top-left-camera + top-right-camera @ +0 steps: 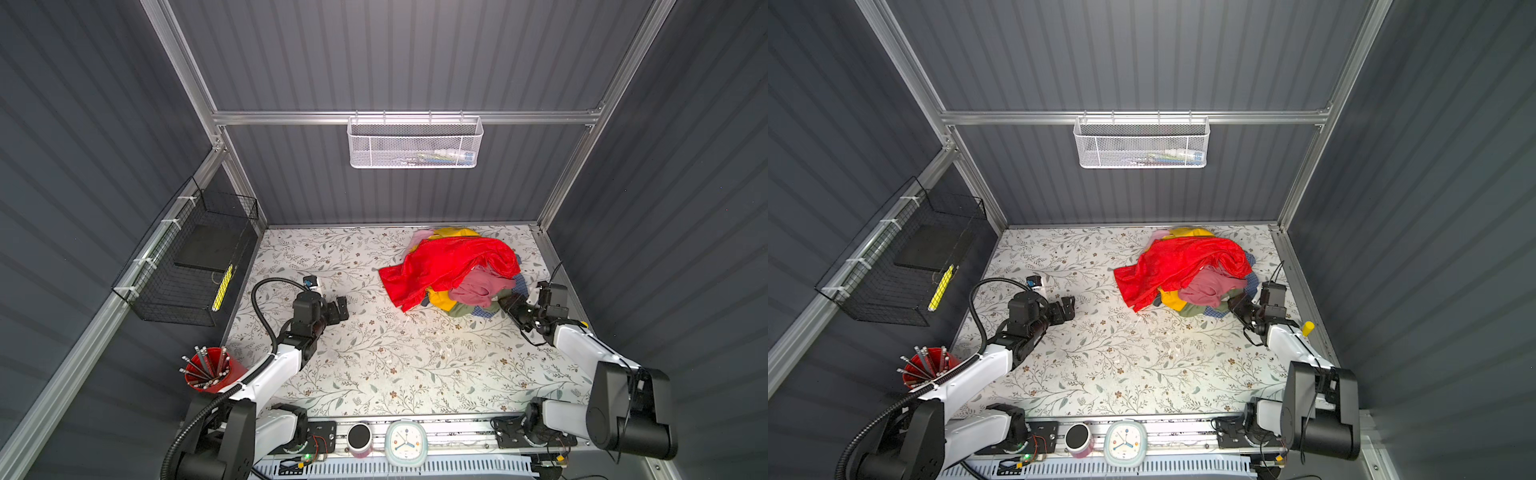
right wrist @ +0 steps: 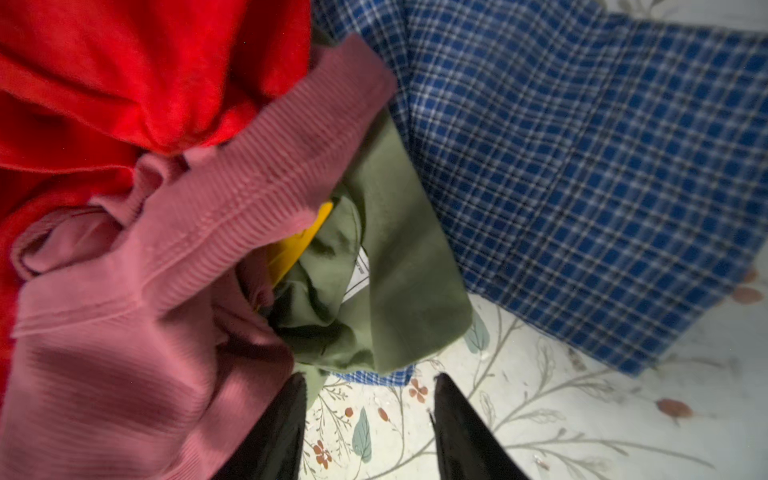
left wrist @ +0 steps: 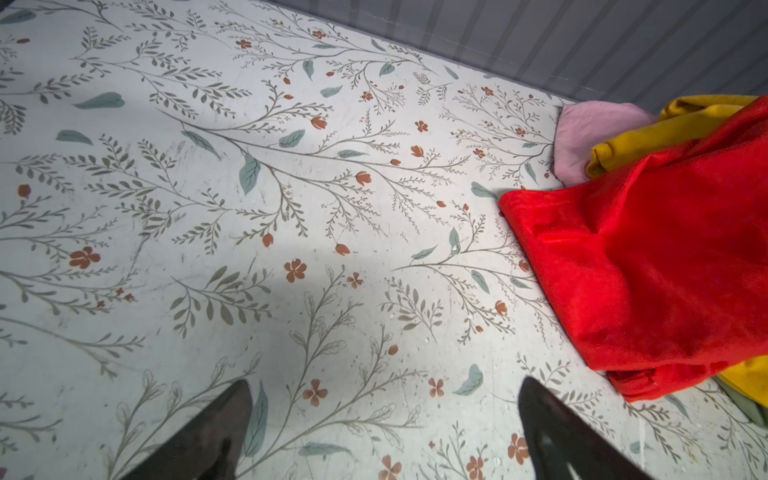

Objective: Pick out a specific cloth from the pile
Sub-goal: 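Lower the right gripper into the pile and pinch the green shirt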

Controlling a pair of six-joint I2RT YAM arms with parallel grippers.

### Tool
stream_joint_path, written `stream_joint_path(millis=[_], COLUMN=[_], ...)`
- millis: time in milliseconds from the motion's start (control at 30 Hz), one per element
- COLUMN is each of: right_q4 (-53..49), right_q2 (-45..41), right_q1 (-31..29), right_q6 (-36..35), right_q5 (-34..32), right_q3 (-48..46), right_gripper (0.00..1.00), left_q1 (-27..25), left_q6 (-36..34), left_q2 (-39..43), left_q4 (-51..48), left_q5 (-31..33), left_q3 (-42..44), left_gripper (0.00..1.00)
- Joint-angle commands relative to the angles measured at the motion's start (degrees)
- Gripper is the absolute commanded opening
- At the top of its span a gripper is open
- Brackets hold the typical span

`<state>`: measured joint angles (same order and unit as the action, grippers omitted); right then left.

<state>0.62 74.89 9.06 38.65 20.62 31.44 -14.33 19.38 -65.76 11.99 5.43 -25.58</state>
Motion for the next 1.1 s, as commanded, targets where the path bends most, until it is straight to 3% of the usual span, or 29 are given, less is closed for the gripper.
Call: stream_joint_path(millis=[0, 200, 367, 600, 767, 1067], right_q4=[1.55, 3.16, 4.79, 5.82, 7.89, 2.90], right_q2=[2.76, 7.49, 9.47, 9.77, 2.81, -8.60], right_q1=[-0.22, -0.29, -0.62, -1.55, -3.72, -7.85], right_q6=[1.12, 1.75, 2.04, 2.05, 1.79, -0.75], right_q5=[0.56, 0.74, 0.98, 1.29, -0.85, -8.14], right_q3=[1.73, 4.53, 5.82, 6.35, 3.62, 5.32], right_gripper=[0.47, 0.44, 0.34, 0.00, 0.00, 0.00], left_q1=[-0.35, -0.35, -0.35, -0.35, -0.35, -0.61], left_q6=[1.58, 1.29, 1.25, 1.11, 0.79, 0.49], left_q2=[1.80, 2.06, 1.65, 0.99, -0.06, -1.81], left_q4=[-1.83, -3.90, -4.22, -4.93, -5.57, -5.84], left_q5=[0.72, 1.05, 0.68, 0.56, 0.28, -0.38], left_q3=[1.05, 0.46, -0.04, -1.04, -2.18, -3.75], left_gripper=[1.00, 1.00, 1.00, 1.00, 1.00, 1.00])
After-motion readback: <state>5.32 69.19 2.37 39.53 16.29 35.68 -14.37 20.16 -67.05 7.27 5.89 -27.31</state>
